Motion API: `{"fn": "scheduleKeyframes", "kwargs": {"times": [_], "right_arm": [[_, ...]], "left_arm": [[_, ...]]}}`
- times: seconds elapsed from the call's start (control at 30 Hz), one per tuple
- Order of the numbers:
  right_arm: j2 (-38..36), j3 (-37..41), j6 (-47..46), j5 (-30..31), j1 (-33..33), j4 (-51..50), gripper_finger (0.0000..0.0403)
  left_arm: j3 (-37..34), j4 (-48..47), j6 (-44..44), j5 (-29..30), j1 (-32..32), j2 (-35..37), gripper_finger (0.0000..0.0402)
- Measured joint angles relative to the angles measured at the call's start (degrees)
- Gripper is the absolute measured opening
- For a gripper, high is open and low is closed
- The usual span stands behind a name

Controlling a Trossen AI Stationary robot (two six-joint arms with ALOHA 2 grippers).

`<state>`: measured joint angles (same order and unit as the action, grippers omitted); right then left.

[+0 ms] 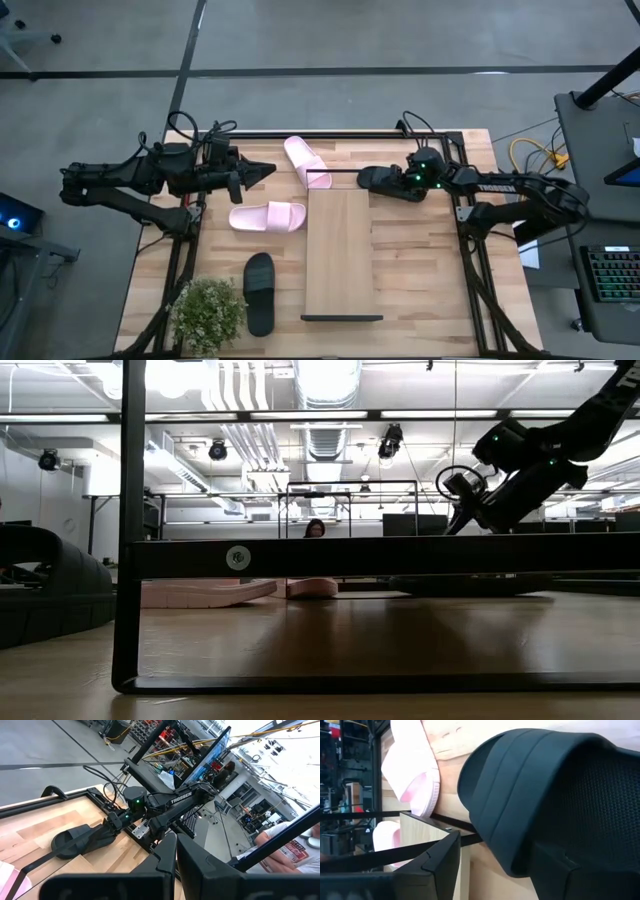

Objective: Pick and place slides into the shelf
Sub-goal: Put the top black slide on the shelf

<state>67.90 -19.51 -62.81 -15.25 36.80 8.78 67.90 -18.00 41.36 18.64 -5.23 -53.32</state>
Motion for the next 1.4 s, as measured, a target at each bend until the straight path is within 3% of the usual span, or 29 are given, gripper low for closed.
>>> {"fn": "scheduleKeyframes", "kwargs": {"times": [0.63, 1.1, 1.4], "right_arm": [[0.5, 0.0, -0.7, 2.6, 0.0, 0.3, 0.0018], [-0.5, 0.0, -1.7, 3.6, 0.1, -0.1, 0.0010], [-8.3, -0.6, 0.0, 3.5, 4.0, -3.1, 0.0009]], "left_arm": [[0.0, 0.0, 0.0, 0.0, 0.0, 0.1, 0.0000], [0.0, 0.0, -0.1, 0.0, 0.0, 0.2, 0.0000], [0.0, 0.0, -0.2, -0.6, 0.0, 0.3, 0.0000]]}}
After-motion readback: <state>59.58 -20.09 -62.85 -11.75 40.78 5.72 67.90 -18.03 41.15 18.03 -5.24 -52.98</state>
